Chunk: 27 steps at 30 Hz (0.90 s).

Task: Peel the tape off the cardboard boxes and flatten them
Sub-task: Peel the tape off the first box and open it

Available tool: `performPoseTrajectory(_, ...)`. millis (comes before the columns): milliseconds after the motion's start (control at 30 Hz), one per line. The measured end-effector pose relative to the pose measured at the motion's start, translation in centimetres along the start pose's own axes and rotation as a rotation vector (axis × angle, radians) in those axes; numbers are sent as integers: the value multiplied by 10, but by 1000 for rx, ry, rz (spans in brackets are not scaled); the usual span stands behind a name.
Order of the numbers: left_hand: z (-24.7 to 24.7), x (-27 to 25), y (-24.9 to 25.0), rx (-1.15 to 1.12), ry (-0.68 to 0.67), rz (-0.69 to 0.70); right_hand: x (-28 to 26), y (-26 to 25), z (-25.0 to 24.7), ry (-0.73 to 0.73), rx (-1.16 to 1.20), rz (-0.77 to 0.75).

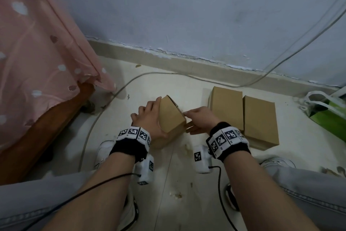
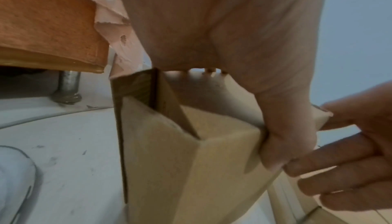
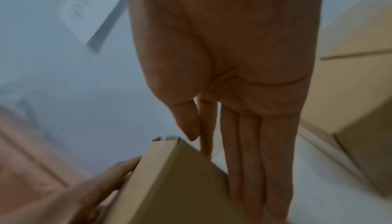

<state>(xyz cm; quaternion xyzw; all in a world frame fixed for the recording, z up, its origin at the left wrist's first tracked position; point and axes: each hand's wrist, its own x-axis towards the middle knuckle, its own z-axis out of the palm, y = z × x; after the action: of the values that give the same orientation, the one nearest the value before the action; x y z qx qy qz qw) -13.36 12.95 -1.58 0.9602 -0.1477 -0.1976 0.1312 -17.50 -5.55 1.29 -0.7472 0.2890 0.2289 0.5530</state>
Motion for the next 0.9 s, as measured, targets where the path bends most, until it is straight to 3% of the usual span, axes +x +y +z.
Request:
performPoseTrajectory(100, 4, 0, -8, 36, -5, 12, 5, -10, 0, 134, -175, -239)
performPoseTrajectory(167, 7, 0, -8, 29, 4, -8, 3, -18, 5, 135, -280, -301)
performPoseTrajectory(267, 9, 6, -5, 54, -1, 11, 5, -14, 16, 126, -378, -306)
performPoseTrajectory(500, 10, 16, -6, 77, -15, 8, 13, 8, 28, 171, -316, -357)
performPoseTrajectory(900, 13, 22, -4, 44, -9, -3, 28, -3, 40, 225, -661, -357)
